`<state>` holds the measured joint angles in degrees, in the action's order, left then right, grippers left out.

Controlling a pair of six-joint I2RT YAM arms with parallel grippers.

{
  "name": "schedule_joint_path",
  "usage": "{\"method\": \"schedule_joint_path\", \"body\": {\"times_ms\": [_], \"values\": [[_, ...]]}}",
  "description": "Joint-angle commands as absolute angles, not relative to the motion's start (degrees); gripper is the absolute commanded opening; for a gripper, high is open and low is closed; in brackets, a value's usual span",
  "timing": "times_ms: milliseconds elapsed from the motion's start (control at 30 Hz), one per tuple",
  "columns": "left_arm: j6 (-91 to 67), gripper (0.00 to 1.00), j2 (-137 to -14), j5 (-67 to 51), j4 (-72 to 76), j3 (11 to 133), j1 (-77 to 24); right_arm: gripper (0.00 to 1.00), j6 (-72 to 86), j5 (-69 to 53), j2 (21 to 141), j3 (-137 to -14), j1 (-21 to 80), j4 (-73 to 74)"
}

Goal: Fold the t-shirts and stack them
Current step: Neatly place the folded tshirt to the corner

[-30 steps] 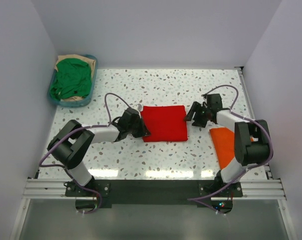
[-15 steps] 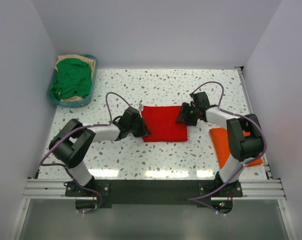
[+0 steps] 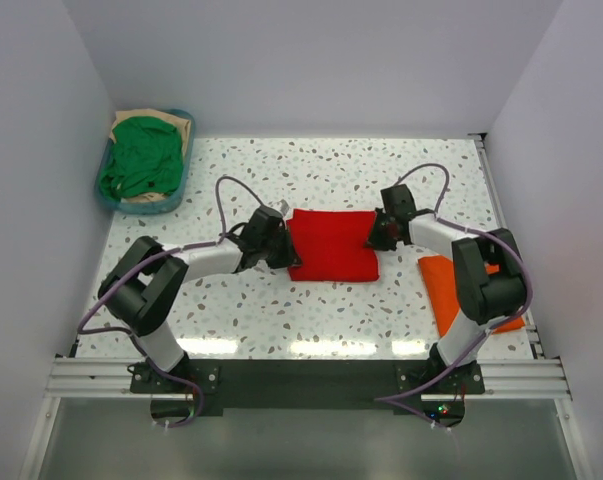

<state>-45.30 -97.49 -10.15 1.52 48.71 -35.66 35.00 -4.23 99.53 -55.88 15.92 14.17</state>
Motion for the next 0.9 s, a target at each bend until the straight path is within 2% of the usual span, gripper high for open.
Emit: {"method": "schedule_joint_path", "body": {"times_ms": [0,200,433,700,867], "values": [[-43.0,0.0,-94.6,-9.3,-3.0,52.2,-35.4,0.0,38.7,7.8,95.3,-55.0,15.4,19.2],[-41.5,0.0,-90.8,-9.8,-7.0,55.7,-34.4,0.0,43.7,15.0,95.9,-60.6,14.2,29.0],[-39.7,0.0,-89.8,-10.3,-10.6,60.0,-33.9,0.0,48.1,26.0,104.8,-78.4,13.4,45.6],[-38.4,0.0,-89.6,-11.4,-13.1,63.1,-33.4,0.0,57.2,35.0,114.5,-100.3,6.1,71.0],[-38.4,0.0,-89.6,-12.9,-13.2,64.1,-33.4,0.0,60.9,38.0,112.2,-101.8,2.5,77.9]]}}
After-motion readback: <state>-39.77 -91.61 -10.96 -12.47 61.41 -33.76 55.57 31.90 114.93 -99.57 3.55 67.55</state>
